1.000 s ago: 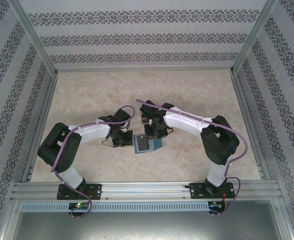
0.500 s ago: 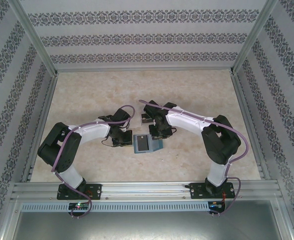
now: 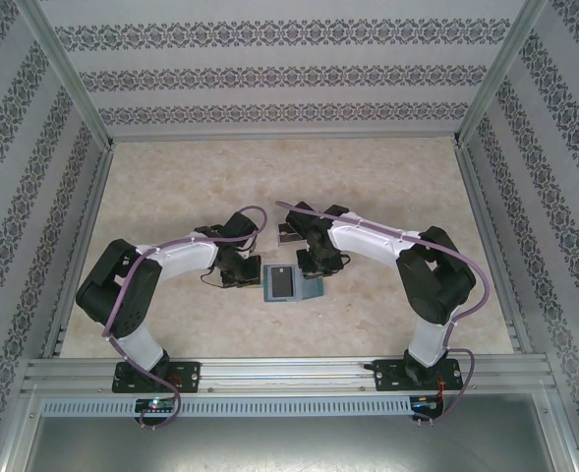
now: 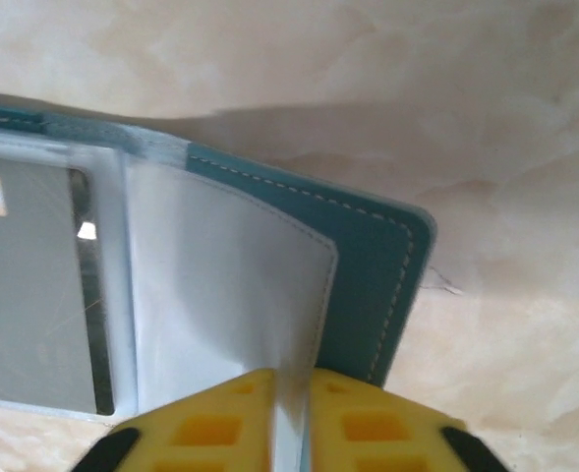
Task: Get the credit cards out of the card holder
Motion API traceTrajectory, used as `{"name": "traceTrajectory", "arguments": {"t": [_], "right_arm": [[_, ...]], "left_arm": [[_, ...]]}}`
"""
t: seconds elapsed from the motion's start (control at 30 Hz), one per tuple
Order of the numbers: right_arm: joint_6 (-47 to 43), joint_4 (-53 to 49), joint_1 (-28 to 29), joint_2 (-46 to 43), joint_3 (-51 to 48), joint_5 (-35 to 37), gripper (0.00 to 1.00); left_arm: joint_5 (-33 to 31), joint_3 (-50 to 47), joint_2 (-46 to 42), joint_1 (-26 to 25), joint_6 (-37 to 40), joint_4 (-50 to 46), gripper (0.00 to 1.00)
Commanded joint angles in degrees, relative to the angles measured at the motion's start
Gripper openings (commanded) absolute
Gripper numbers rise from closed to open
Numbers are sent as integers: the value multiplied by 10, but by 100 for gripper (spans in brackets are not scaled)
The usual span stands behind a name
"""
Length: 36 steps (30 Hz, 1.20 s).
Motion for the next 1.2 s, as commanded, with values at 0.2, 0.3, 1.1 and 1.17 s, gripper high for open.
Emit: {"name": "traceTrajectory", "arguments": {"t": [0.2,0.3,1.1,1.17], "right_arm": [[-7,-30,-8,-16,-4,48,33],[-8,-33,-7,-28,-3,48,34],[72,154,-9,-68,-44,-154,31],[80,177,-12,-58,-57,-170,30]], "left_arm": [[-16,26,-10,9,12,-41,3],[-12,32,-25,9,10,-46,4],[72,44,-32,1,-34,41,4],[76,49,-23,-1,-35,46,2]]}}
